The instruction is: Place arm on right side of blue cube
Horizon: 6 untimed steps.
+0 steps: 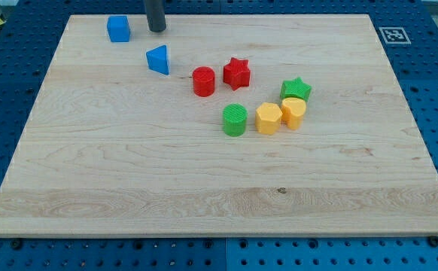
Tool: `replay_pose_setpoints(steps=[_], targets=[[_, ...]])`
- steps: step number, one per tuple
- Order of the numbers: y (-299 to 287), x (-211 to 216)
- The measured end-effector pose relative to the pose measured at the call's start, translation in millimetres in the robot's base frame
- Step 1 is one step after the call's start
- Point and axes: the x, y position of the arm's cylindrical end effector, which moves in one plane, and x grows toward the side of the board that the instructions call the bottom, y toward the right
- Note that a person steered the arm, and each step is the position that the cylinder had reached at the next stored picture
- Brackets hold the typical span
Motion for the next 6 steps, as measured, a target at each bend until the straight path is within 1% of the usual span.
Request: replay_pose_setpoints(steps=[3,6], targets=[[0,-26],[0,-31]])
